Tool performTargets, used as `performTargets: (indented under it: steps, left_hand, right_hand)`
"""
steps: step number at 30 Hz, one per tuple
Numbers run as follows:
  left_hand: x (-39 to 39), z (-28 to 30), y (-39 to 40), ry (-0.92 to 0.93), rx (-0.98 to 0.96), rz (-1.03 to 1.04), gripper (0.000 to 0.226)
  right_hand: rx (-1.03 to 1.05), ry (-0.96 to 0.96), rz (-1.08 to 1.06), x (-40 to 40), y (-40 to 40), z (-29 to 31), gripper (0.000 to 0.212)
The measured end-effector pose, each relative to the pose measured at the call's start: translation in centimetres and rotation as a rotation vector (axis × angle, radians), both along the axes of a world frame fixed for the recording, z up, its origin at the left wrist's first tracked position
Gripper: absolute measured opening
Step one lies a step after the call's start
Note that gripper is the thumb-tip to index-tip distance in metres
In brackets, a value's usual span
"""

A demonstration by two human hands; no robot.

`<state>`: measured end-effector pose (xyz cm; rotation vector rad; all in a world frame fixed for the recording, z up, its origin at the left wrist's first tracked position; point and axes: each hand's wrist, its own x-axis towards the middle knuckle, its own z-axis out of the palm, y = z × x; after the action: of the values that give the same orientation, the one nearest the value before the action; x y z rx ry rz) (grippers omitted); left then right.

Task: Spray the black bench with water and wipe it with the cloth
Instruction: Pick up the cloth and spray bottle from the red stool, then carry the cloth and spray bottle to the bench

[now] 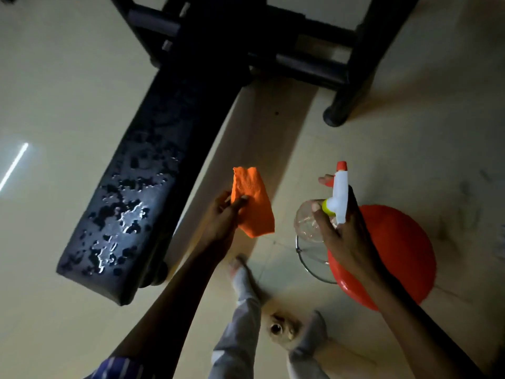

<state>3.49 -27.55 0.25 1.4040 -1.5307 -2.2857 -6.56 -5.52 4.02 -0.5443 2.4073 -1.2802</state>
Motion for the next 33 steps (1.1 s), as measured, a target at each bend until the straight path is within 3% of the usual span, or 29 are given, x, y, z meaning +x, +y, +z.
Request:
performTargets:
  steps: [7, 14, 22, 30, 33]
  left_hand:
    - [2.8, 0.7, -12.6, -0.017, -0.014, 0.168, 0.023]
    - [2.8, 0.2, -19.9, -0.068, 0.004, 0.307, 0.029]
    - [-1.4, -1.3, -25.8, -0.124, 0.002, 0.488, 0.027]
    - [-9.1, -5.1, -30.9, -0.05, 0.027, 0.587, 0.029]
    - [-11.3, -6.0, -32.5, -0.018, 0.04, 0.56, 0.024]
  right_hand:
    - [-0.03, 0.051, 0.126, -1.9, -15.2, 0.9, 0.049]
    - [-0.052, 0.063, 0.285, -4.5, -26.5, -0.6, 0.057]
    - [-0.056, 0.031, 0.55, -10.8, -37.1, -1.5, 0.069]
    - [0.003, 0.029, 0.744, -18.2, -43.7, -4.8, 0.061]
    - [-0.032, 0.092, 0.777, -19.9, -45.7, -5.5, 0.082]
